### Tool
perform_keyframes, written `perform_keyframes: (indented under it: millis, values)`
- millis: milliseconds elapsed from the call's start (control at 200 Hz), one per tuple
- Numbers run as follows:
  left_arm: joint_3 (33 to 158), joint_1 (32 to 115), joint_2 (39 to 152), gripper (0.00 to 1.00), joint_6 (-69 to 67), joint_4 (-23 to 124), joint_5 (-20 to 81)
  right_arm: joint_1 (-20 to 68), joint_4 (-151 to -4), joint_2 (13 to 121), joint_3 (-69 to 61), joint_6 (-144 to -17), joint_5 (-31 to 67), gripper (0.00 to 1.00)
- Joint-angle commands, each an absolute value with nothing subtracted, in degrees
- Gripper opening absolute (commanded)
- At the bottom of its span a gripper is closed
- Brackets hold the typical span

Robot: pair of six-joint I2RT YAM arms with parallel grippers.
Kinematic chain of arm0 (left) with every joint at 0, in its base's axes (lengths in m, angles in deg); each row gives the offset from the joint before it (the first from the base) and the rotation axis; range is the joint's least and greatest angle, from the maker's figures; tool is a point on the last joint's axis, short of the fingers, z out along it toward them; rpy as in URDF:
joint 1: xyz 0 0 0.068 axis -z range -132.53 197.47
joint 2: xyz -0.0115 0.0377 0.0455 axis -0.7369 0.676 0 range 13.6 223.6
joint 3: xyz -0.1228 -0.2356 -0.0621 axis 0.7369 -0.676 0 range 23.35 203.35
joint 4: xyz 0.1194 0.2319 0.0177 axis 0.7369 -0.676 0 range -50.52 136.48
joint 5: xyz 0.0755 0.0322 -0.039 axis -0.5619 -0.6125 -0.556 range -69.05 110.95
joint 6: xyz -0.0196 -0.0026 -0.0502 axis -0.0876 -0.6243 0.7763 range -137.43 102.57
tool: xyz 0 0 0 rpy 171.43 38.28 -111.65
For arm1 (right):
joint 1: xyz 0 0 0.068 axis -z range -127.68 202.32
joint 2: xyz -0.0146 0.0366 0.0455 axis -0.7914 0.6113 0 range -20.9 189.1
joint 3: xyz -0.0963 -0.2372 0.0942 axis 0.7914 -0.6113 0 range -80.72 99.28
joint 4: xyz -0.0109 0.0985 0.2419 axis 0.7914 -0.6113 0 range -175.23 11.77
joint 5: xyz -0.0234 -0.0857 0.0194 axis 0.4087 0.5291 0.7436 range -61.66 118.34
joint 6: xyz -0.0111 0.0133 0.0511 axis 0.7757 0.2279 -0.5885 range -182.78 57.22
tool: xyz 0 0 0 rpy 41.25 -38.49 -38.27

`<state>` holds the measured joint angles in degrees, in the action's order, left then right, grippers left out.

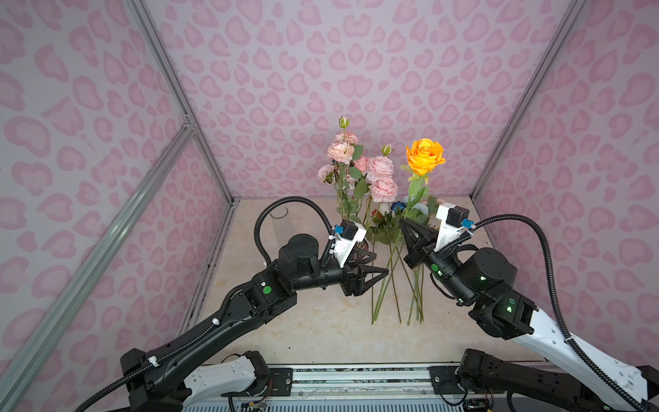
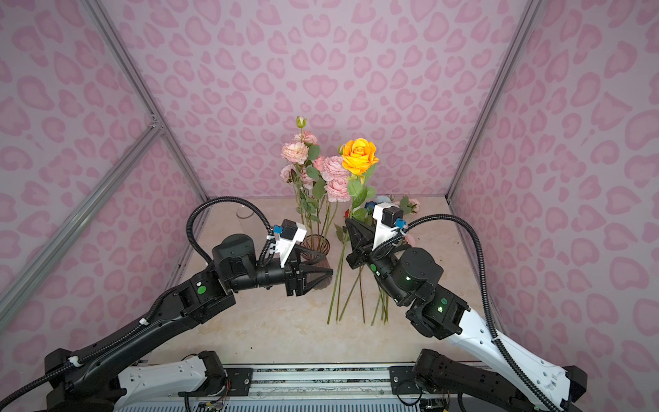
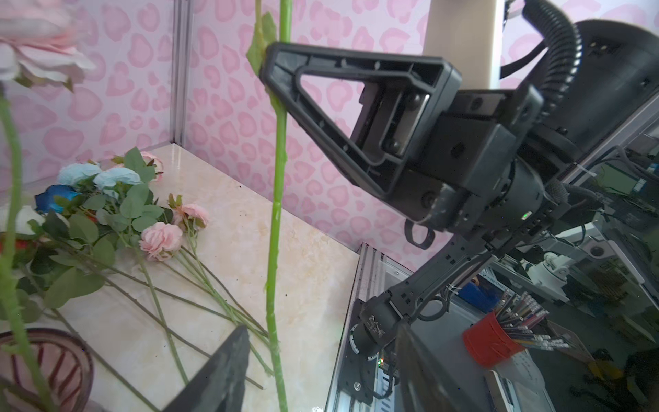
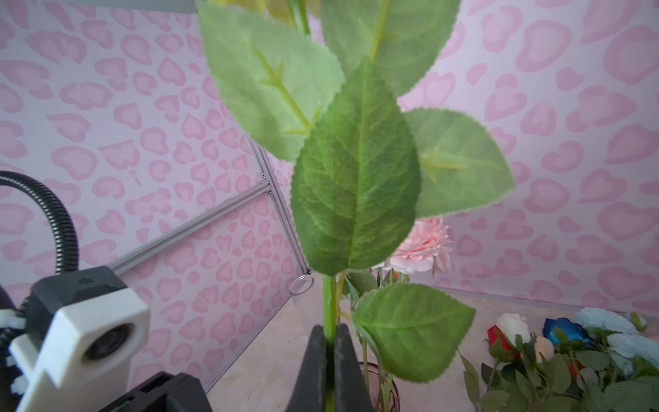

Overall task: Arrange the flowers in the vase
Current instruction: 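Carry the orange rose toward the vase while the left gripper moves to meet it, then take the orange rose stem with the left gripper and open the right gripper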

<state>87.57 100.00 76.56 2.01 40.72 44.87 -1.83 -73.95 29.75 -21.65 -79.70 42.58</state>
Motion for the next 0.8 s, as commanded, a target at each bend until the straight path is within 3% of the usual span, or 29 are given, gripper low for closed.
perform_keyframes:
  millis: [0, 145, 240, 310, 470, 525, 560, 585, 645, 795]
  values:
    - [88.5, 100.5, 78.0, 0.65, 1.2, 45.3, 43.0, -2.7, -67.9, 29.4, -22.8, -80.3, 41.5, 0.0]
    - [88.4, 101.1, 79.8, 0.57, 1.5, 48.2, 39.5, -3.6, -67.2, 29.4, -23.1, -81.7, 40.2, 0.0]
    - [89.0, 101.1, 81.5, 0.47, 1.1, 48.9, 39.7, -4.4, -66.7, 29.6, -23.6, -82.1, 40.0, 0.0]
    - [90.0, 101.1, 82.7, 0.37, 0.7, 48.7, 39.8, -4.8, -66.8, 29.8, -23.9, -82.5, 39.9, 0.0]
    - [90.9, 101.1, 83.1, 0.05, 0.6, 48.6, 37.4, -5.3, -67.6, 30.0, -24.2, -83.1, 39.4, 0.0]
    - [90.8, 101.1, 82.8, 0.03, 0.3, 48.8, 36.3, -5.4, -67.9, 29.8, -24.3, -83.1, 39.5, 0.0]
    - [90.9, 101.2, 82.5, 0.03, 0.0, 48.8, 35.6, -5.4, -67.9, 29.7, -24.3, -83.2, 39.2, 0.08]
    - [90.9, 101.1, 82.3, 0.03, -0.2, 48.8, 34.9, -5.4, -68.1, 29.6, -24.3, -83.2, 39.0, 0.2]
    - [91.0, 101.1, 81.7, 0.03, -0.9, 48.7, 32.7, -5.4, -68.6, 29.2, -24.1, -83.2, 38.7, 0.33]
    - [91.4, 101.1, 79.3, 0.03, -4.0, 49.0, 23.7, -5.5, -69.9, 26.5, -25.1, -82.3, 38.1, 0.41]
